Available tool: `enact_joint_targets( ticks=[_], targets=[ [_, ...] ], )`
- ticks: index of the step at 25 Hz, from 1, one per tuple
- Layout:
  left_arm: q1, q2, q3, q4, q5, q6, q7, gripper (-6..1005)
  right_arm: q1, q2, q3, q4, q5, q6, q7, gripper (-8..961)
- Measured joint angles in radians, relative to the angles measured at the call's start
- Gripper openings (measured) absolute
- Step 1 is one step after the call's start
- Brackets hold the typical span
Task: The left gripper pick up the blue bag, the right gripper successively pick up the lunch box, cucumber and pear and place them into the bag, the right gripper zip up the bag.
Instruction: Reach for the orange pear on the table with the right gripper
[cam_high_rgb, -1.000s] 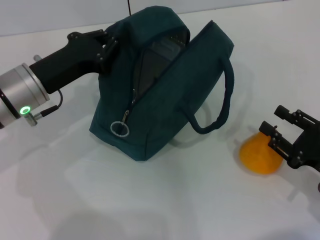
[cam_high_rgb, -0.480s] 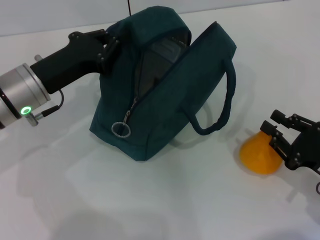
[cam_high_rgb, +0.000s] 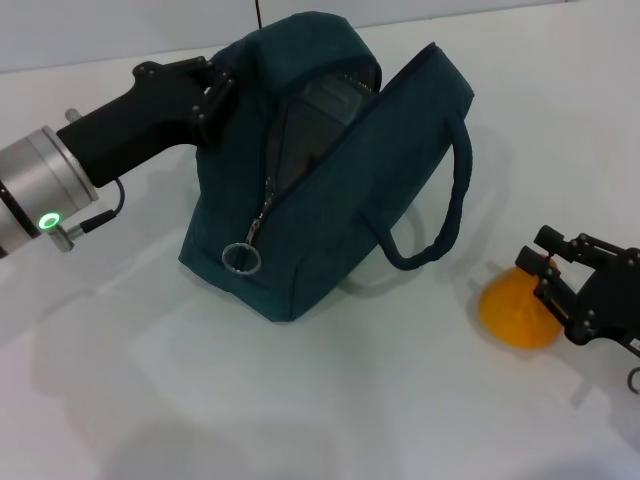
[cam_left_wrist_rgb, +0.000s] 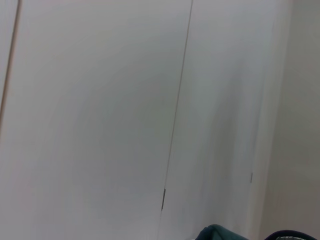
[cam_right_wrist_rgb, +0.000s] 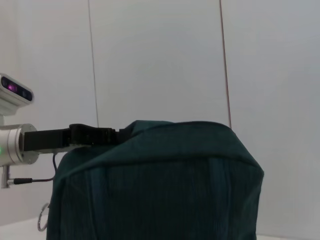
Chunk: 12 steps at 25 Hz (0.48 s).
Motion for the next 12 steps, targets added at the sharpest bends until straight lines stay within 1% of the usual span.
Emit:
enact_joint_targets(
  ticks=[3,8,12],
  targets=[
    [0.0,0.0,0.001,0.0,0.0,0.001,0.001,48,0.0,0.0,0.0,0.008,0.0,0.002,0.001,273],
    [0.0,0.001,0.002,-0.002,0.0,0.001,0.001,48,0.001,0.0,0.001,0.013,0.0,0.003,0.0,173],
    [0.0,0.001,0.002,-0.011,0.0,0.001,0.008,48,0.002,0.0,0.003,0.013,0.001,0.005,-0.002,120]
  ],
)
